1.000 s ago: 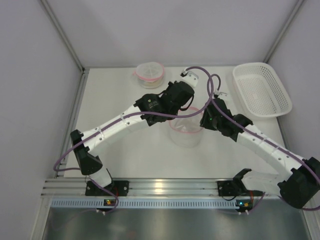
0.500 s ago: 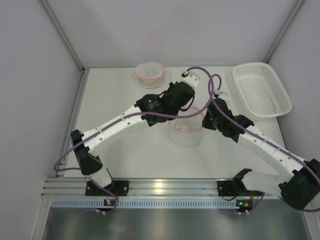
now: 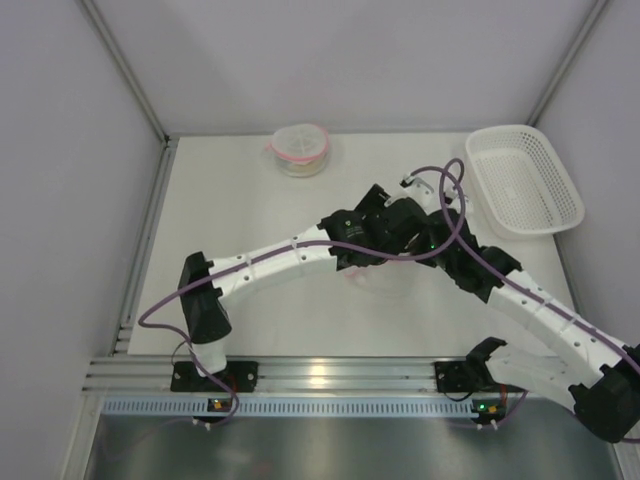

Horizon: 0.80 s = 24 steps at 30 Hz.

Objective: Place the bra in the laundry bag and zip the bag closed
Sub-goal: Adjust the laundry bag at the center of the board.

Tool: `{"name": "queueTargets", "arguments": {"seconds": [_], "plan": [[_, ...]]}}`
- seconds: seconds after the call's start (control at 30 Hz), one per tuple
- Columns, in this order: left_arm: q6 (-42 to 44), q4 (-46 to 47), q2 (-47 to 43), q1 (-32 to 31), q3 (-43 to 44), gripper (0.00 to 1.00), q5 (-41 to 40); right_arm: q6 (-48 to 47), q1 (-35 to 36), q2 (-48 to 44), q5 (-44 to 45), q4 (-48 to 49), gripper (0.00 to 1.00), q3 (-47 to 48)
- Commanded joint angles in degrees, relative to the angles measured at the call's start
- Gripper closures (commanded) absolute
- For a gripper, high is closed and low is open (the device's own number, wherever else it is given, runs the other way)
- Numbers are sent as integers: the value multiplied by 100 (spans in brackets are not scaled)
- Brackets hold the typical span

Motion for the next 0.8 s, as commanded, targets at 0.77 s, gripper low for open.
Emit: {"name": "queueTargets", "arguments": {"seconds": [0.77], "plan": [[-3231,3944,-1996,3497,-4873,17,4764,-913,-252,-494,-618,354,100,-491]]}}
